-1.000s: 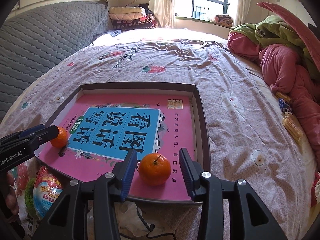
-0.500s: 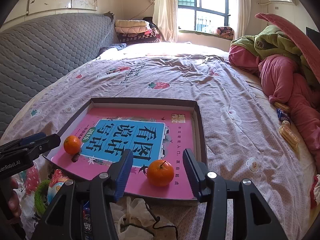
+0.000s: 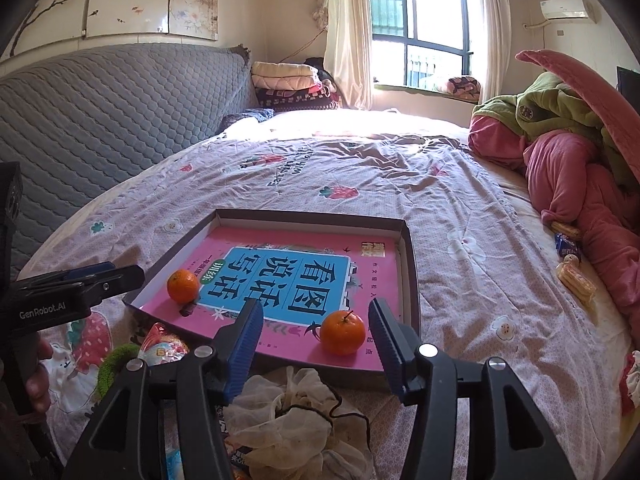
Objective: Organize objects
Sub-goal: 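Withdraw both open tools from the tray back toward the remaining items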
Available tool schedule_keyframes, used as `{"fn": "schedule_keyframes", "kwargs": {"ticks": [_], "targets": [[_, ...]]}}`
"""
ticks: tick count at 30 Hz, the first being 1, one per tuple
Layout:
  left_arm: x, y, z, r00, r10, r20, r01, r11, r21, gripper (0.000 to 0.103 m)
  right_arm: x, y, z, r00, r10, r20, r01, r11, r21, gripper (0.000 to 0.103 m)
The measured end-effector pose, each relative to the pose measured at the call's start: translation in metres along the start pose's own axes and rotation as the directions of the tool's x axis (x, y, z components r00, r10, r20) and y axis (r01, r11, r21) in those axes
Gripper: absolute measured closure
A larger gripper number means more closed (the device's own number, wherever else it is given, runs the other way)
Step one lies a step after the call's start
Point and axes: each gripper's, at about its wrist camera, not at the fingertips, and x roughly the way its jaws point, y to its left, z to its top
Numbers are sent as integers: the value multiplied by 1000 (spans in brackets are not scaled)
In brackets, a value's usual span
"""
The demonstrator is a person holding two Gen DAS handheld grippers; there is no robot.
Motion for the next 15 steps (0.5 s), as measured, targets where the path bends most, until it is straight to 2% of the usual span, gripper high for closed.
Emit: {"fn": "schedule_keyframes", "kwargs": {"ticks": [3, 15], "targets": [[-3, -4, -5, 1000, 9, -4, -9, 1000, 14, 35, -2, 3, -3, 1000, 3, -4, -3, 1000, -9, 41], [-15, -12, -20, 999, 46, -2, -46, 996, 74, 35, -18, 14, -12, 999, 41, 11, -41, 998, -38, 38]]}}
